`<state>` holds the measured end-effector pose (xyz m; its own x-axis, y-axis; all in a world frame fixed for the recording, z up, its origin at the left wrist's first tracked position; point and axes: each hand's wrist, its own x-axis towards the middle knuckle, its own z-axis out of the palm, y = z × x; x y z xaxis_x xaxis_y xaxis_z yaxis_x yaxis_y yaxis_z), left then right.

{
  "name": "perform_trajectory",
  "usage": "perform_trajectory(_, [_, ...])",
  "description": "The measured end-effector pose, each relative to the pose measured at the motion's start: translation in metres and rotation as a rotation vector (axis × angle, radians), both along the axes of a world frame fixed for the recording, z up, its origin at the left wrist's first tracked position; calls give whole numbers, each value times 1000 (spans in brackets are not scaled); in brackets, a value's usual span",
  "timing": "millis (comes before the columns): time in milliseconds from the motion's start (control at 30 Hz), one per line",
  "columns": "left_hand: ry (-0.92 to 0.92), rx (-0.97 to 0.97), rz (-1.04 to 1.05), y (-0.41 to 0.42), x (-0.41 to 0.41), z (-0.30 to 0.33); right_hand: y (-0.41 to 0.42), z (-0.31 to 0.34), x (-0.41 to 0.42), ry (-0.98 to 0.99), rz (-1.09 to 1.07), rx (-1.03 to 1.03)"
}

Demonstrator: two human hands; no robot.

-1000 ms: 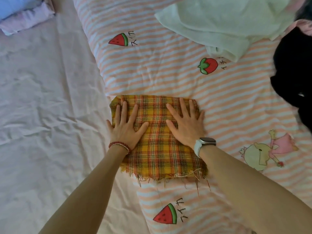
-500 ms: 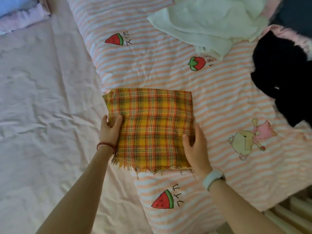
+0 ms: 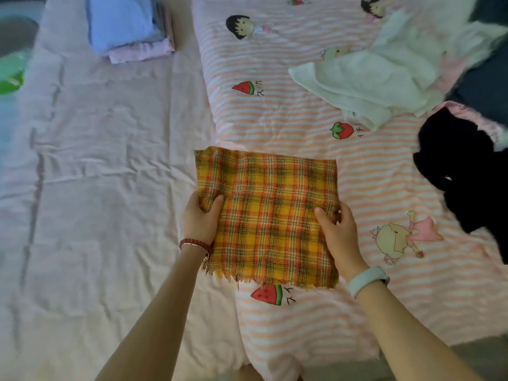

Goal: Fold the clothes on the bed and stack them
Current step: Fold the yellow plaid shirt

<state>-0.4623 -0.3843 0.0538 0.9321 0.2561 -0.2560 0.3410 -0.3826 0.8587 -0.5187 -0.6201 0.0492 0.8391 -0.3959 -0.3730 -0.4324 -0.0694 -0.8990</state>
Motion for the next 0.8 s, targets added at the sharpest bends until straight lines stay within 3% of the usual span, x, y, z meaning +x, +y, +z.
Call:
perform_trajectory(233, [88,43,209,52,-159,40,44,38,-104,69,217,54])
perform_trajectory(433, [119,-12,401,113,-240,63,111,48,-148,106,389,66])
perform_trajectory(800, [33,40,685,355,-318,103,368,88,-161,-13,697,50])
